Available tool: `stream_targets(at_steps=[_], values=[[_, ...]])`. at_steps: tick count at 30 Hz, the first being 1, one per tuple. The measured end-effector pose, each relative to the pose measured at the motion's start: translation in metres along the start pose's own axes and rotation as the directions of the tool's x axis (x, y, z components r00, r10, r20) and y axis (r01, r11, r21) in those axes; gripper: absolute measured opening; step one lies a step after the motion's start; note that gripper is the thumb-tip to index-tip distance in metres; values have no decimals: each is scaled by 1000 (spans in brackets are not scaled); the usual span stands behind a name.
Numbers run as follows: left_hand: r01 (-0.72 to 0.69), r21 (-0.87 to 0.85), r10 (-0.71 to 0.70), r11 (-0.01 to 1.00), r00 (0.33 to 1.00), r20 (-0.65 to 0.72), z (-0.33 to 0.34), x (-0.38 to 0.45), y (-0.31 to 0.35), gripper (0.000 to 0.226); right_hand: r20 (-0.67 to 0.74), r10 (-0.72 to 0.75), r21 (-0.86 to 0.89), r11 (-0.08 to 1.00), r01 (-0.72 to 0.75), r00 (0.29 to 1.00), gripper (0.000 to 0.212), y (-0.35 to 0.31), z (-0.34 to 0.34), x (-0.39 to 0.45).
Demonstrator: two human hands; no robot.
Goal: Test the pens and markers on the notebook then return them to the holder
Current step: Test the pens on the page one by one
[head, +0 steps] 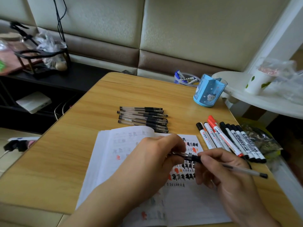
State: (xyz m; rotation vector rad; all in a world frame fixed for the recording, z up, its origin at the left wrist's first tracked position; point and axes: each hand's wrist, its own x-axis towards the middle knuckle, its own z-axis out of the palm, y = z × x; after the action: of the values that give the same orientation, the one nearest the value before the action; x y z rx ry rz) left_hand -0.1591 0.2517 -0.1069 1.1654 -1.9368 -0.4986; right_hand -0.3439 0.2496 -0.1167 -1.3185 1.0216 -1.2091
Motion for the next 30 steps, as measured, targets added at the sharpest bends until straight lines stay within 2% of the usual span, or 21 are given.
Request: stream_targets(at_steps=[2,5,9,11,13,15,16,17,18,19,20,21,22,24,25,27,30], values=[[-34,-15,35,999,999,8,2,-1,3,12,-1,-2,2,1000,2,1000,60,1,2,1],[-60,-97,59,993,998,-12,5,-3,9,24,-9,-5,61,998,5,1000,59,0,7,0],[-72,-247,51,966,995,-88,1,-3,17,30,-32,-96,136,986,100,995,50,-4,15,-7],[-98,-214,85,972,994,-70,-3,-2,19,25,4,-120,133,984,118,993,48,-4,19,-6],[-103,-112,101,988,995,-26,-7,-1,18,18,55,-86,178,981,75,995,49,-7,19,-4],[-58,0,58,998,998,-8,-13,0,9,15,5,-25,288,957,22,1000,54,-16,12,-3],[-34,45,35,998,999,-13,-17,0,2,16,-25,-18,281,959,24,1000,56,-23,7,-3],[-19,75,21,997,1000,-22,-22,0,-5,17,-36,-34,185,982,40,999,55,-29,2,-3],[-10,92,13,996,1000,-28,-28,0,-11,18,-24,-47,-7,999,47,999,49,-37,0,1],[5,108,-1,994,999,-34,-35,0,-16,16,6,-62,-243,968,62,998,35,-45,-1,6],[32,129,-25,991,998,-50,-39,1,-20,15,49,-72,-463,882,87,996,16,-52,1,16],[68,142,-57,987,995,-85,-42,2,-23,14,105,-81,-633,763,130,991,8,-58,4,28],[117,143,-99,983,987,-128,-44,4,-27,14,173,-82,-755,629,186,981,8,-63,9,44],[270,133,-242,954,951,-195,-45,6,-35,27,268,-87,-863,422,279,960,10,-67,24,80],[371,151,-337,916,918,-209,-45,6,-40,39,274,-115,-866,403,297,955,9,-62,31,101],[527,288,-489,800,850,-197,-47,7,-50,57,196,-184,-843,469,262,963,10,-42,43,148],[608,406,-597,683,784,-170,-50,5,-56,66,85,-111,-801,583,134,990,11,0,57,205]])
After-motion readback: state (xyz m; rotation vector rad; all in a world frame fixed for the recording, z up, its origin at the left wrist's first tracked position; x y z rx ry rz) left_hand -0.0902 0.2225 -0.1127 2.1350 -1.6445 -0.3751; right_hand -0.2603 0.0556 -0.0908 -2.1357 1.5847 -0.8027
